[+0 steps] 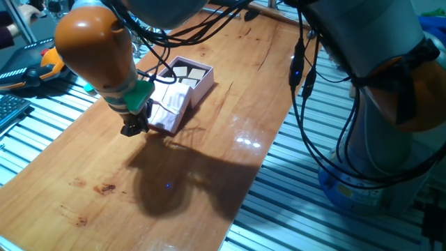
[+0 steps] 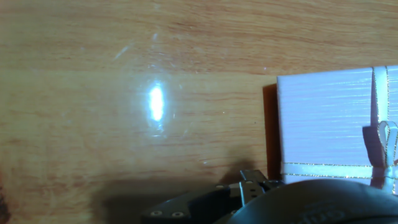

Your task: Slide the outer casing onto the gift box

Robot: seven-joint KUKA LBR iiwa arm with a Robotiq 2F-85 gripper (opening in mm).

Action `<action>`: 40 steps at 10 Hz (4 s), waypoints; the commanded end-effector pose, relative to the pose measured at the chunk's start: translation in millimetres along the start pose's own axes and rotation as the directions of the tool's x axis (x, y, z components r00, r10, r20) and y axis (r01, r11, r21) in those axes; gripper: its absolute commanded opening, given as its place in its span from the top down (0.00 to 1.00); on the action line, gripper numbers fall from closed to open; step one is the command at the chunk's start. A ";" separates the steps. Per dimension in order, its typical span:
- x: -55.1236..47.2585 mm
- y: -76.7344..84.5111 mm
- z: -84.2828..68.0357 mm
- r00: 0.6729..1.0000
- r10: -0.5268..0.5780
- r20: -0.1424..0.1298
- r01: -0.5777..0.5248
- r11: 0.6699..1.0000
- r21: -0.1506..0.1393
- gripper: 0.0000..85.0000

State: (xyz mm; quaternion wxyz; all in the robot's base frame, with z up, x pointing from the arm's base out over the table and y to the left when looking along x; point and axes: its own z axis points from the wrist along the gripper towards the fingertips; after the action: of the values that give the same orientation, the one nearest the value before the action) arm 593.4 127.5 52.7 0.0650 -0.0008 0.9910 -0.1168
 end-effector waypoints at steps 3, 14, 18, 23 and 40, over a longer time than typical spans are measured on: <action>-1.2 -4.6 6.7 1.000 -0.013 0.014 0.012 1.000 0.023 1.00; -1.3 -8.3 16.3 0.999 0.030 0.046 -0.033 0.997 0.075 1.00; -2.3 -9.4 15.5 0.999 0.028 0.046 -0.031 0.997 0.077 1.00; -2.1 -9.9 17.8 0.998 0.031 0.046 -0.035 0.996 0.084 1.00; -10.7 -31.6 19.9 0.999 0.002 0.048 -0.007 0.994 0.111 1.00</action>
State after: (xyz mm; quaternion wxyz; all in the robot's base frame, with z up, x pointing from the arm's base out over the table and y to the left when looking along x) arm 606.3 92.0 42.2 0.0888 0.0022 0.9810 -0.1723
